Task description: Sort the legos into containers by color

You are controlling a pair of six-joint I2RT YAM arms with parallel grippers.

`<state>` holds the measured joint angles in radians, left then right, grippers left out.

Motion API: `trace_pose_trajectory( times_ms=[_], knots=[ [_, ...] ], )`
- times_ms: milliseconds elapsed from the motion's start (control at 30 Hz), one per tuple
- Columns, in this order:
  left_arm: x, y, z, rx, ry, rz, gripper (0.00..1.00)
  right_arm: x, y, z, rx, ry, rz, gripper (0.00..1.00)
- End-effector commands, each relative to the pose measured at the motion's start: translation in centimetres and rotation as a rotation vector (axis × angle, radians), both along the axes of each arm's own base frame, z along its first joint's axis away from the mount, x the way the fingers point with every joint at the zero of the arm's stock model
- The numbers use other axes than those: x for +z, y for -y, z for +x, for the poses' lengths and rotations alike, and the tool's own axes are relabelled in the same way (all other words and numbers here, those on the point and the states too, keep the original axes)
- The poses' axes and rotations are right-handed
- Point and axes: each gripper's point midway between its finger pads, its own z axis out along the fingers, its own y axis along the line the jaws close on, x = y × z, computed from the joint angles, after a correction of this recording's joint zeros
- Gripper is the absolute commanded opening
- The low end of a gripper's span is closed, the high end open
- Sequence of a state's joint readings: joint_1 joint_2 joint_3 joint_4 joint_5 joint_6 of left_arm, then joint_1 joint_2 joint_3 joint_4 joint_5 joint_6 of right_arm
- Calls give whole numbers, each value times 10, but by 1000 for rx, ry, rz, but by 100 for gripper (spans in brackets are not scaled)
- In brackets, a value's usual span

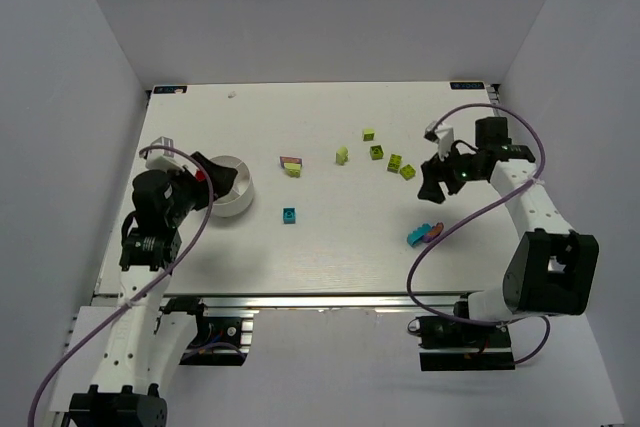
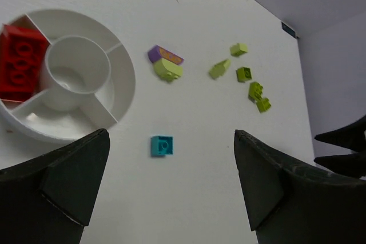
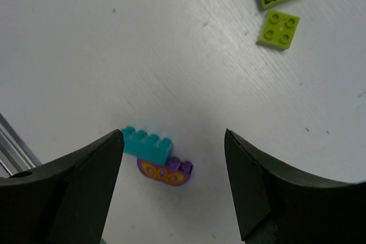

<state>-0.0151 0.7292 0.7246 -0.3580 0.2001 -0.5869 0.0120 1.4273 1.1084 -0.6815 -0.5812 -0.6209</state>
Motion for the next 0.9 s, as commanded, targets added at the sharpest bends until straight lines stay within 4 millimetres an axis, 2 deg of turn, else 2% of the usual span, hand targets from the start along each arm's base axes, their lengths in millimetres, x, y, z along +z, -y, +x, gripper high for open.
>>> trace_pose_trajectory(
  times_ms=[0,67,100,133,167,267,300,400,533,700,867],
  knots=[
    [8,29,-18,-133,25,-127,98,3,4,-48,326,89,-2,76],
    [1,34,-21,-154,21,-152,97,-5,13,-59,477,200,-61,80],
    [0,38,-23,-174,12,-180,95,-16,13,-75,527,192,-68,84],
    [1,41,-23,-189,20,-192,95,-21,14,-81,576,216,-84,86],
    [-5,44,-24,-200,8,-208,95,-26,15,-83,672,288,-120,89],
    [-7,50,-24,-232,-4,-240,95,-43,18,-93,768,342,-171,89],
    [-7,50,-24,-235,-5,-238,94,-49,22,-91,823,378,-214,89],
    [-6,51,-24,-238,-10,-232,94,-65,26,-80,844,408,-253,89],
    [-9,53,-23,-252,-26,-239,93,-67,27,-63,867,433,-256,89],
    [-12,62,-24,-278,-41,-251,92,-84,33,-66,957,424,-303,87],
    [-15,69,-24,-287,-54,-250,92,-96,32,-65,960,396,-338,82]
  ],
)
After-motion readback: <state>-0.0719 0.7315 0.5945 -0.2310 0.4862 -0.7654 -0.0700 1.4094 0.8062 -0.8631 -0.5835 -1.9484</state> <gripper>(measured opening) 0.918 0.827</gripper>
